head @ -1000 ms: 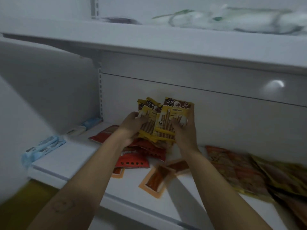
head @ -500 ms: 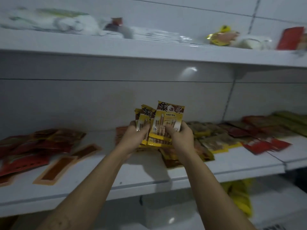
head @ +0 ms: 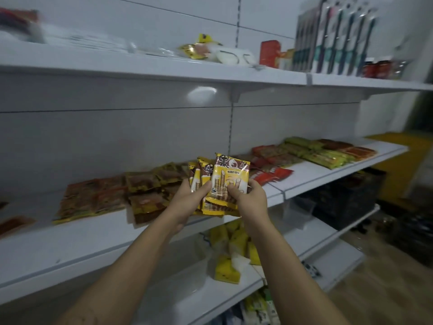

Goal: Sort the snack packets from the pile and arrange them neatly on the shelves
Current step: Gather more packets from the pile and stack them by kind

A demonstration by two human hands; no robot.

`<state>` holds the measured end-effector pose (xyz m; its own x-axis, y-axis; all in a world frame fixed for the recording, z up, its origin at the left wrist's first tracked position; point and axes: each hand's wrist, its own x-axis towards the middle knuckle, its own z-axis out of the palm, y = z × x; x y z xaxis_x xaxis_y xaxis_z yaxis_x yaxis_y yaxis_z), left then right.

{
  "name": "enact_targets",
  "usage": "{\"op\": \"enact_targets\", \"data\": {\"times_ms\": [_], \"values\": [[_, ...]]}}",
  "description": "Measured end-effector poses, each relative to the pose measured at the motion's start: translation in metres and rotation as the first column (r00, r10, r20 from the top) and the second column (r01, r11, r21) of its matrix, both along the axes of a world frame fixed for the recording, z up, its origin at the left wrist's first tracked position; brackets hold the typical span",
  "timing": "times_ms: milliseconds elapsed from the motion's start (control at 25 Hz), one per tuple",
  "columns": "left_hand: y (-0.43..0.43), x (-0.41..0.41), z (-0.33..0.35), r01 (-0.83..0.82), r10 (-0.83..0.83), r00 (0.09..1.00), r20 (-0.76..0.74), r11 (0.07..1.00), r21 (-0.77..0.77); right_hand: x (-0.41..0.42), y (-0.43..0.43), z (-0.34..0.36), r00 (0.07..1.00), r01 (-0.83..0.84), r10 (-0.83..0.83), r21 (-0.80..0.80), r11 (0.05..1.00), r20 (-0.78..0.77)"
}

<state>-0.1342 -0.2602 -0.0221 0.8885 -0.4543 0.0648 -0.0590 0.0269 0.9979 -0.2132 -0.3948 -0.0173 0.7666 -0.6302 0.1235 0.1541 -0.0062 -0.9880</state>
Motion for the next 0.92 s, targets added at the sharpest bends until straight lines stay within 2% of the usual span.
{"op": "enact_targets", "data": {"times_ms": [160, 440, 640, 800, 920], "values": [[-0.042, -0.012, 0.0, 0.037, -0.037, 0.999, -0.01, 0.999, 0.006, -0.021, -0.04, 0.0, 0.998, 0.049, -0.051, -0.043, 0.998, -0.041], [-0.062, 0.022, -0.002, -0.112, 0.112, 0.993, -0.02, 0.993, 0.04, -0.002, -0.086, 0.003, 0.994, 0.063, -0.075, -0.136, 0.989, -0.085], [-0.072, 0.082, 0.008, -0.279, 0.28, 0.96, -0.011, 0.958, 0.065, 0.064, -0.124, 0.008, 0.99, 0.045, -0.074, -0.224, 0.974, -0.123], [-0.074, 0.154, 0.014, -0.36, 0.364, 0.93, -0.058, 0.931, 0.065, 0.147, -0.156, 0.011, 0.974, -0.014, -0.06, -0.324, 0.946, -0.217], [-0.073, 0.194, 0.017, -0.359, 0.365, 0.924, -0.109, 0.93, 0.076, 0.209, -0.17, 0.016, 0.962, -0.068, -0.041, -0.383, 0.921, -0.268]]}}
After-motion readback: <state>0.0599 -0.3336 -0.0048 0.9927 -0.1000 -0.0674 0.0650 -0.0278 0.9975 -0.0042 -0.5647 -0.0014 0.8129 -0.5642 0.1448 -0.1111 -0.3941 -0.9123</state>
